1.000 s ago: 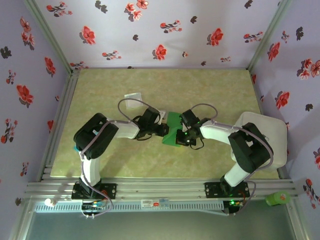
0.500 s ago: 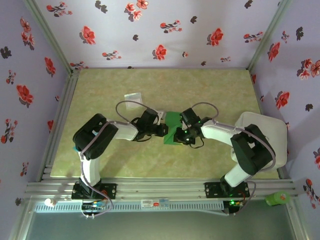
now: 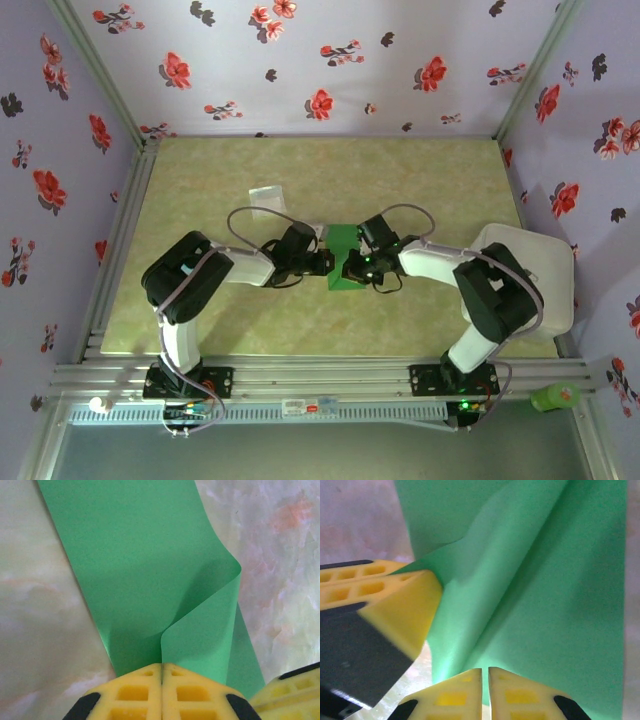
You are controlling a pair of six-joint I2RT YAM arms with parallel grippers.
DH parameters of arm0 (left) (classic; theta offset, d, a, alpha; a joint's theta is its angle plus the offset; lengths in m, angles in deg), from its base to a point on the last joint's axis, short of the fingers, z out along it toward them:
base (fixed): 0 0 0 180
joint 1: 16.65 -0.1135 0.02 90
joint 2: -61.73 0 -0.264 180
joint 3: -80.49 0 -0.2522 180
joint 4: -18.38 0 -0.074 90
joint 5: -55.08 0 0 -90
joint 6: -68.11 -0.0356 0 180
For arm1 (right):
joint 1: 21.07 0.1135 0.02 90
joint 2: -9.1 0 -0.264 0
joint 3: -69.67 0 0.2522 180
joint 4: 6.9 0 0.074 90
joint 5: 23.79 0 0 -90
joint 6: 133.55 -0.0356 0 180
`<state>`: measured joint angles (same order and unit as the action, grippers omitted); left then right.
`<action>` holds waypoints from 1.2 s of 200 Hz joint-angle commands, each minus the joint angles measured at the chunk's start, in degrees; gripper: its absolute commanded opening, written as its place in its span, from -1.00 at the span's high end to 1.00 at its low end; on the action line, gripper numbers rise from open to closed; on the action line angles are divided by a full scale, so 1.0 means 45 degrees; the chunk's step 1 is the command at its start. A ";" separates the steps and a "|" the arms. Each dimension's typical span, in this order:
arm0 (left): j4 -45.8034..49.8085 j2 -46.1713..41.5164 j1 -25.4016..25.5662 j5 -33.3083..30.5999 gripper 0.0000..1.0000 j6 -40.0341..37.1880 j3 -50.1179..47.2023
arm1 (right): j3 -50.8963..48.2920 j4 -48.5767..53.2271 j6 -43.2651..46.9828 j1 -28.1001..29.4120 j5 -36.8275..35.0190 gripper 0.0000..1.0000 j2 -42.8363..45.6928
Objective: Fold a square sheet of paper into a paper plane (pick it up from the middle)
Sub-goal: Fold the triangle a second time at the center of the table.
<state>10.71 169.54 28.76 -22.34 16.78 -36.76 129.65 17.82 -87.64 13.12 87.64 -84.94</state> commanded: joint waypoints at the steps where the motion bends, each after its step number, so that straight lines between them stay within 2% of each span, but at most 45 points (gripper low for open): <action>1: 0.0660 -0.0307 0.0087 -0.0376 0.86 0.0166 -0.0243 | -0.0127 0.0292 0.0115 -0.0098 -0.0097 0.81 -0.0366; 26: 0.0722 -0.0364 0.0090 -0.0308 0.85 -0.0074 -0.0070 | -0.0335 0.0765 0.0417 -0.0116 -0.0517 0.84 -0.0376; 240: 0.0719 -0.0352 0.0068 0.0537 0.86 -0.1153 0.0445 | -0.0552 0.1314 0.1005 -0.0333 -0.0700 0.92 -0.0570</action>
<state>12.94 169.32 28.85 -20.95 13.37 -35.97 129.17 18.52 -84.04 12.40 87.59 -86.07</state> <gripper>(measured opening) 0.074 0.048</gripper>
